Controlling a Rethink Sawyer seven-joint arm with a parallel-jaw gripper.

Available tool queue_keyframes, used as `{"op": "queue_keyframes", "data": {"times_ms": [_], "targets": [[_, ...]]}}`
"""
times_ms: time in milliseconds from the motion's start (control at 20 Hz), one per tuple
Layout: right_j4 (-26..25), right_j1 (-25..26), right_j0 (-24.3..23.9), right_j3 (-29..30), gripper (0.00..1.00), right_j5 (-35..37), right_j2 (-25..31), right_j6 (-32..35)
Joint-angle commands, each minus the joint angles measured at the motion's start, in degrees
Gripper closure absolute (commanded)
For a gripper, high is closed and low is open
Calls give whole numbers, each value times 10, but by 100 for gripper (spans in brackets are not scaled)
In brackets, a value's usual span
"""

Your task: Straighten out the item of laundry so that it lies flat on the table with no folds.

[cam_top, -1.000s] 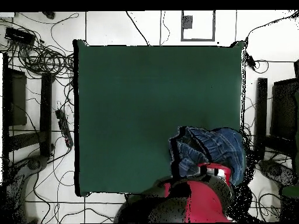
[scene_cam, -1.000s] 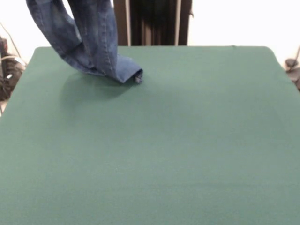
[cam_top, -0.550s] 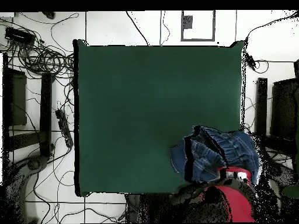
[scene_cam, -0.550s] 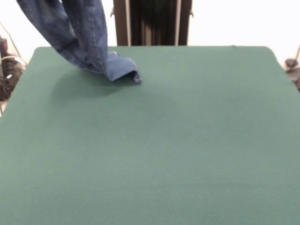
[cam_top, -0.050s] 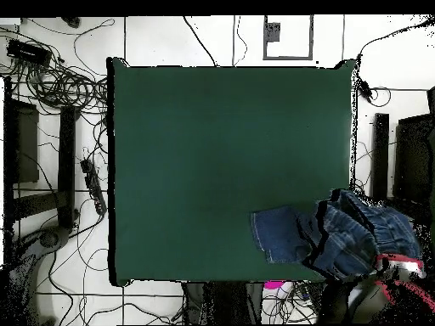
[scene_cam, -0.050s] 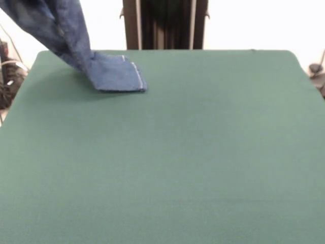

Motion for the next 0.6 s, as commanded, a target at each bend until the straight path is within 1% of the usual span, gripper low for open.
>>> {"op": "queue_keyframes", "data": {"times_ms": [50, 250, 400, 600], "targets": [[-9, 0, -67, 89, 100, -75, 114, -257], [-12, 2, -121, 91, 100, -111, 149, -299], [-14, 4, -152, 93, 100, -128, 173, -320], [-31, 13, -173, 84, 100, -136, 187, -323]]}}
